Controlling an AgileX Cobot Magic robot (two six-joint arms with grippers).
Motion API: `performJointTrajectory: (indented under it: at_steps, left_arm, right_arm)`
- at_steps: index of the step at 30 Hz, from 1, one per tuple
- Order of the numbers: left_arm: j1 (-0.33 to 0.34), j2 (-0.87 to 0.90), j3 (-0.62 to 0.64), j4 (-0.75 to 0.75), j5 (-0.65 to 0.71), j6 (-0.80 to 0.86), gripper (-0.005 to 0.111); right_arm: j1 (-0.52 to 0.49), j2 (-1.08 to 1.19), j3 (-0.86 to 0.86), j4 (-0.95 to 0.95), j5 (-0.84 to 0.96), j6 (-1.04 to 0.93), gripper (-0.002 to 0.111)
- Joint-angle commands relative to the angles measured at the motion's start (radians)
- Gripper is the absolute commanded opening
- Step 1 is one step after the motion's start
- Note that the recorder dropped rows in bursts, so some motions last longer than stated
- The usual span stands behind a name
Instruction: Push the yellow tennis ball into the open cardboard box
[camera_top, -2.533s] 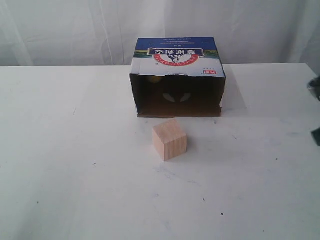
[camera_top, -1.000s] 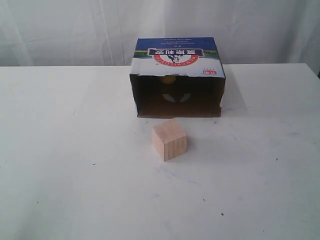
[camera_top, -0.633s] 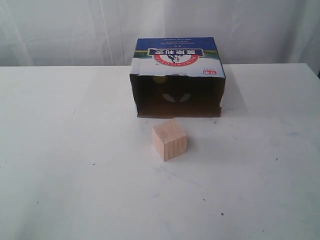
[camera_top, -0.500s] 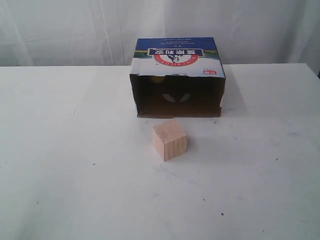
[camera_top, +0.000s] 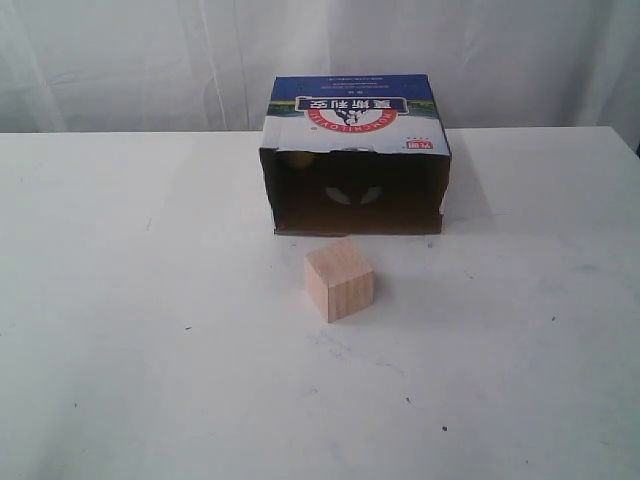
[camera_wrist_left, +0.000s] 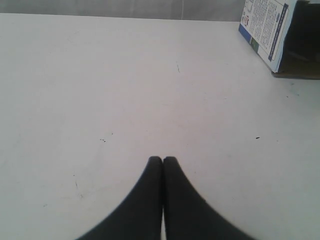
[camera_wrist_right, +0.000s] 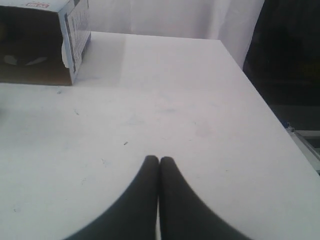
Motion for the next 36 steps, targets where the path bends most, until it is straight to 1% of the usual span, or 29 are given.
performJointTrajectory:
  at_steps: [1, 3, 6, 7, 36]
  left_arm:
    - [-0.004, -0.004, 0.004, -0.003, -0.002, -0.001, 0.0]
    - [-0.004, -0.004, 0.004, -0.003, -0.002, -0.001, 0.0]
    - [-0.004, -0.004, 0.004, 0.007, 0.154, -0.001, 0.0]
    - [-0.004, -0.004, 0.004, 0.007, 0.172, -0.001, 0.0]
    - [-0.004, -0.004, 0.004, 0.007, 0.172, -0.001, 0.0]
  right_arm:
    - [-0.007, -0.005, 0.005, -0.012, -0.002, 0.001, 0.0]
    - [-0.007, -0.005, 0.005, -0.012, -0.004, 0.001, 0.0]
    - [-0.007, -0.005, 0.005, -0.012, -0.004, 0.001, 0.0]
    - [-0.007, -0.005, 0.005, -0.012, -0.004, 0.001, 0.0]
    - [-0.007, -0.005, 0.005, -0.012, -0.004, 0.001, 0.0]
